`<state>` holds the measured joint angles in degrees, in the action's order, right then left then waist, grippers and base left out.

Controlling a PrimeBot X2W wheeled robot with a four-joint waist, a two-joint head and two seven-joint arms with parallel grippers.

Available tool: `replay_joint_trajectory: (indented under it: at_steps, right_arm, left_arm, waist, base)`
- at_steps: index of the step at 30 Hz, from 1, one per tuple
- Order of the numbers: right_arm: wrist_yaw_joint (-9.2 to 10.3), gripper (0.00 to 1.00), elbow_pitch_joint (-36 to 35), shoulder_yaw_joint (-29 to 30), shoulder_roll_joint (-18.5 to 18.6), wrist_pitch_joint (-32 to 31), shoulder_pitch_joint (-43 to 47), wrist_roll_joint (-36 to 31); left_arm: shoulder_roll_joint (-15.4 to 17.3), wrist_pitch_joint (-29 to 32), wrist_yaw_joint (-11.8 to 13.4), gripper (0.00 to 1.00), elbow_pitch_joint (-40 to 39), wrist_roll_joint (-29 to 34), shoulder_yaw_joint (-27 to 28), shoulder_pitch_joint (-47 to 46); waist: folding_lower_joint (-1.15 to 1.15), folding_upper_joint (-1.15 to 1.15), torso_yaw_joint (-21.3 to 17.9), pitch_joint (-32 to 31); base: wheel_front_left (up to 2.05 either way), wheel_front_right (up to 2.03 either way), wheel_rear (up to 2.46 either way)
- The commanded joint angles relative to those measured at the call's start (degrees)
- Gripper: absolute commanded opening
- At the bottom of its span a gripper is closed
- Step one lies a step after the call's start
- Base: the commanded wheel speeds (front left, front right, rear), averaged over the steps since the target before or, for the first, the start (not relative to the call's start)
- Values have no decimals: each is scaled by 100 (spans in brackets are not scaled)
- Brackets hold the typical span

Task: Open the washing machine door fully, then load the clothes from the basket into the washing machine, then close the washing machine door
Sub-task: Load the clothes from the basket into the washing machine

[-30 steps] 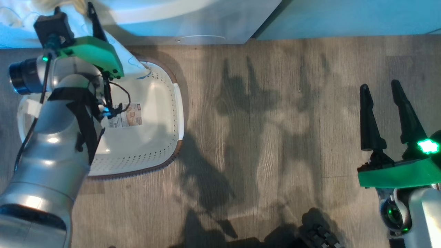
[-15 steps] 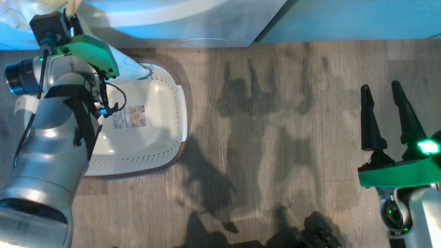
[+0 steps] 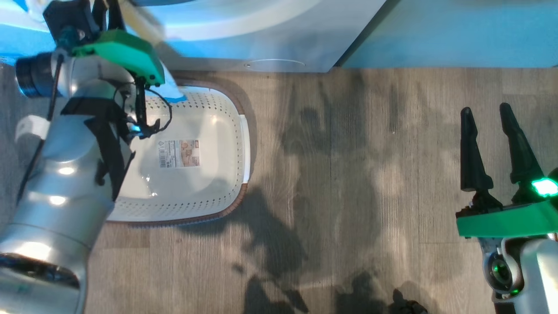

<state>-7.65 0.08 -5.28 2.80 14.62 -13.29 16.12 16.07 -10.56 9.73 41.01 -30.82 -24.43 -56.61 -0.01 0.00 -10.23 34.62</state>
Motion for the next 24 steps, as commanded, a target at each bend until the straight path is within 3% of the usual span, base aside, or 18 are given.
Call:
replay_joint_trajectory:
  at_steps: [1,12,18,24]
  right_arm:
    - [16,100,-173,-65,9,38,94,19]
    - [16,100,-197,-186,8,38,19,203]
    - [16,100,-174,-245,8,38,-74,379]
    - [16,100,-157,-310,8,38,-144,507]
  left_arm:
    - [321,22,40,0,-213,29,145,10]
    - [1119,1236,225,0,-1628,109,171,-314]
    - [1424,1483,294,0,-1660,157,295,-737]
    - [1509,1598,333,0,-1408,200,338,-1208]
  waist:
    - [1,0,9,-14]
    - [1,0,-187,104]
    - [1,0,-428,269]
    - [1,0,-623,431]
  base:
    - [0,0,0]
    - [0,0,0]
    - [0,0,0]
    - [0,0,0]
